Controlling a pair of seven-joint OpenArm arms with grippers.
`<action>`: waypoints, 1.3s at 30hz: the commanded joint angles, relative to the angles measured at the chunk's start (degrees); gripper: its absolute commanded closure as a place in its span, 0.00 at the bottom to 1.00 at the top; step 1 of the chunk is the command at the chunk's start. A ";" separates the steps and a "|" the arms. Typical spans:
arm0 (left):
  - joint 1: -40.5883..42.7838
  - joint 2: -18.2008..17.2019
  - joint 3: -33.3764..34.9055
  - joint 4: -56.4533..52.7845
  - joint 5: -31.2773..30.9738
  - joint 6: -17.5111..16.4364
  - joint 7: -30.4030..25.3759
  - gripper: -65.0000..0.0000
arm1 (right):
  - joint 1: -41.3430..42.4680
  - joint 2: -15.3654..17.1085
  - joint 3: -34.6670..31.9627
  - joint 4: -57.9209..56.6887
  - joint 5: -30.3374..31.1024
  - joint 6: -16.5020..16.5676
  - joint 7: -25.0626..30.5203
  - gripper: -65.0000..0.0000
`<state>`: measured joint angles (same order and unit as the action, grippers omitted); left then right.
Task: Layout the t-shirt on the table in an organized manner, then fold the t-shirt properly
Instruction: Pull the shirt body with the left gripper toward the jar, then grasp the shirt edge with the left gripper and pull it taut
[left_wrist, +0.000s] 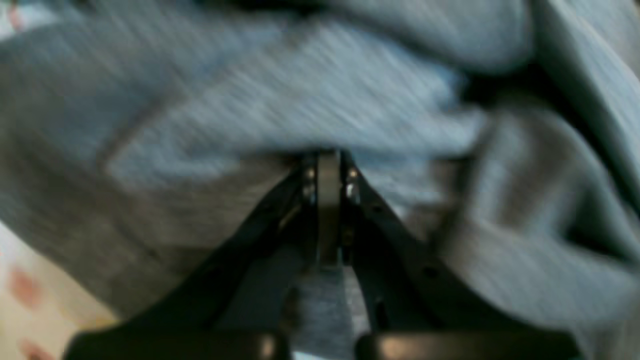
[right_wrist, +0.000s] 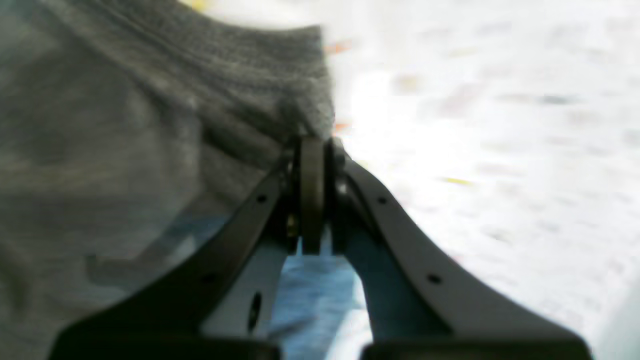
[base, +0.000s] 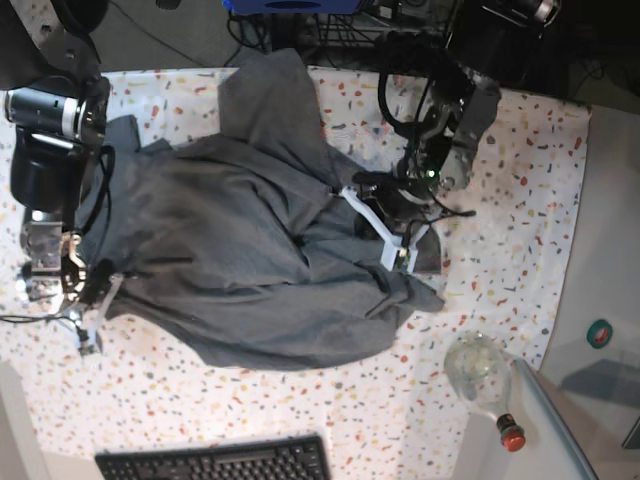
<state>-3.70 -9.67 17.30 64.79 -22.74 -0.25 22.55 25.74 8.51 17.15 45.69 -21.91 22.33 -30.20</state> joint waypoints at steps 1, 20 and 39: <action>-2.93 -0.66 -0.29 -1.45 1.42 1.61 1.15 1.00 | 1.21 1.29 0.13 2.53 -0.20 -0.48 -0.88 1.00; -34.58 12.79 0.41 -28.62 1.16 1.61 -7.03 1.00 | 0.07 10.87 13.58 4.46 -0.46 -11.82 -2.99 1.00; 11.57 -1.89 -18.05 25.80 -14.40 1.26 14.25 0.87 | -14.26 5.95 13.40 32.07 -0.20 -14.46 -9.15 0.52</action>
<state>8.97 -11.14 -0.56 89.32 -36.64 1.52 37.95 10.70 13.61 30.63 77.54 -21.98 7.97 -39.16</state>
